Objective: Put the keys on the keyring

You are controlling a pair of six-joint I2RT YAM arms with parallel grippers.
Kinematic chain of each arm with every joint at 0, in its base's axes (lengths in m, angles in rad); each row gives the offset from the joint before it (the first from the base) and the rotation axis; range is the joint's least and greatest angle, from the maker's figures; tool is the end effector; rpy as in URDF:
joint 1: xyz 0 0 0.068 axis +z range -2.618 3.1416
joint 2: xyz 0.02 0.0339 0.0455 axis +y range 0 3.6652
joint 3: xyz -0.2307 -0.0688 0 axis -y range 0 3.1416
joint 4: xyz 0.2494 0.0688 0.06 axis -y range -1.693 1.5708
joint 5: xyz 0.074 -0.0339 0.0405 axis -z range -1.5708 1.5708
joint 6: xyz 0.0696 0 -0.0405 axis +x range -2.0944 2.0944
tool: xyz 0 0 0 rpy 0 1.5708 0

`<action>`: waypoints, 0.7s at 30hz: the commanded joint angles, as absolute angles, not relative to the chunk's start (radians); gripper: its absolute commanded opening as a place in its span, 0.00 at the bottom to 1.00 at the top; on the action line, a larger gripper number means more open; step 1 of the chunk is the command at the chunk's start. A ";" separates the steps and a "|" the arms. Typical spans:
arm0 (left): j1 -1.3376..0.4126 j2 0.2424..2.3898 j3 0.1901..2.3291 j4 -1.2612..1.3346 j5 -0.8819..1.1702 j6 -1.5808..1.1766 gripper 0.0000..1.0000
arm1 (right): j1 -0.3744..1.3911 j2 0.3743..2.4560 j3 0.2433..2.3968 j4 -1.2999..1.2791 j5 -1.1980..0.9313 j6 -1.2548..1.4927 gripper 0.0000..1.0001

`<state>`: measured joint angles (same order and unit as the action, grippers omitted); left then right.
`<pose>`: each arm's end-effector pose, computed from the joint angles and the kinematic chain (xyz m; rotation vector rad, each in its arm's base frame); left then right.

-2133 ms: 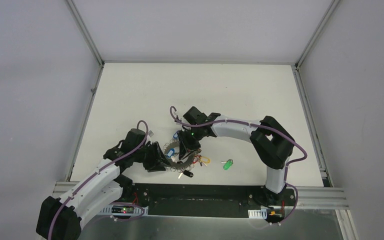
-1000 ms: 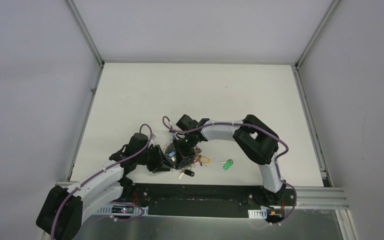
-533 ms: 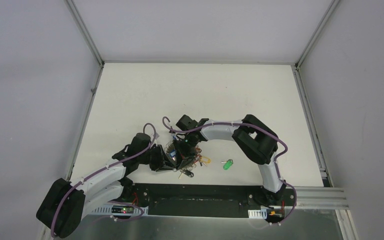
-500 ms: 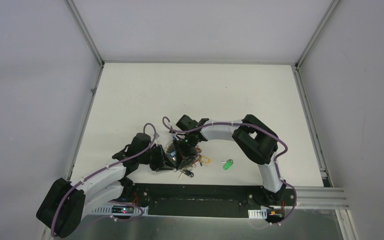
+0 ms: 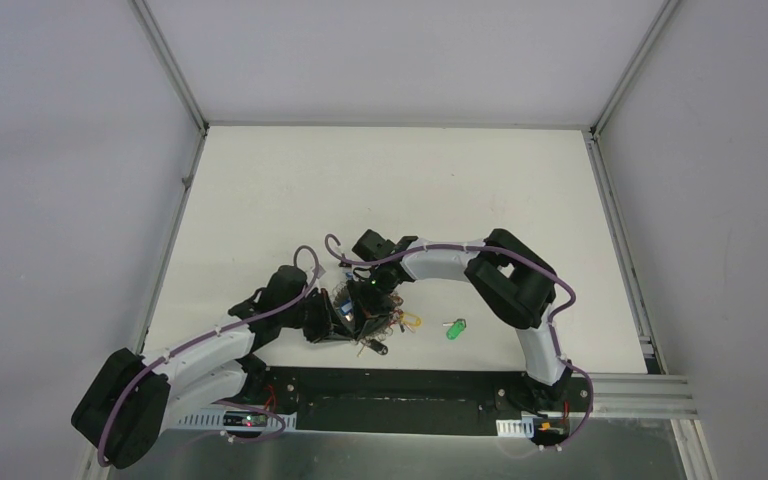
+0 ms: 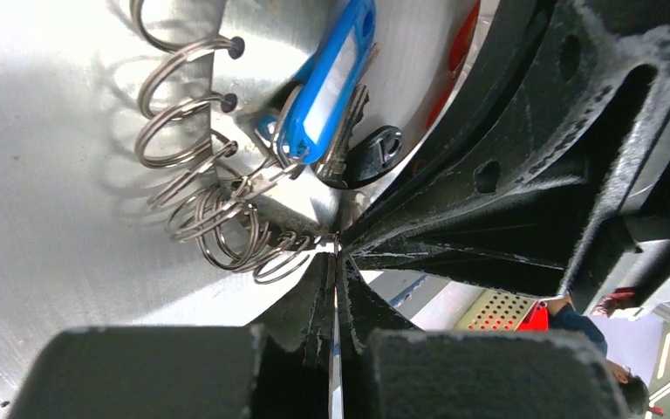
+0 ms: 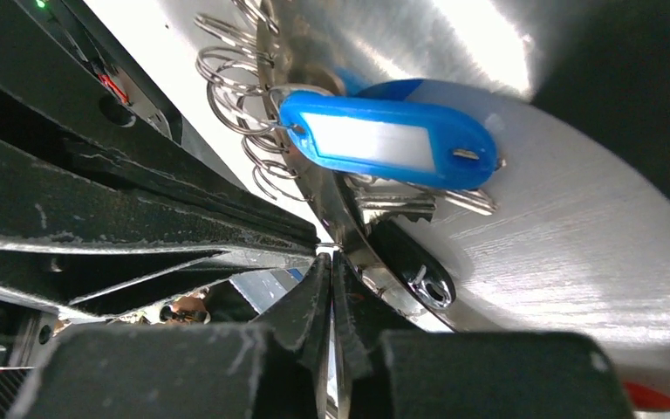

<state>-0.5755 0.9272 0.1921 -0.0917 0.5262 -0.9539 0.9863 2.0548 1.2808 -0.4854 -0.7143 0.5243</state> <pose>0.1468 -0.1369 0.0766 -0.2276 2.6869 -1.2456 0.1752 0.3474 0.0658 0.7686 -2.5803 -1.0194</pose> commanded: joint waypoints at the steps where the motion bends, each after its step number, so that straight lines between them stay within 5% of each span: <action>1: -0.585 0.922 0.252 -0.093 0.501 -0.945 0.00 | 0.988 2.010 1.298 -0.510 -0.635 0.472 0.09; 10: -0.586 0.908 0.435 -0.318 0.519 -0.788 0.00 | 0.962 1.797 1.240 -0.538 -0.526 0.371 0.54; 21: -0.586 0.999 0.683 -0.478 0.521 -0.698 0.00 | 0.876 1.517 1.145 -0.464 -0.454 0.324 0.60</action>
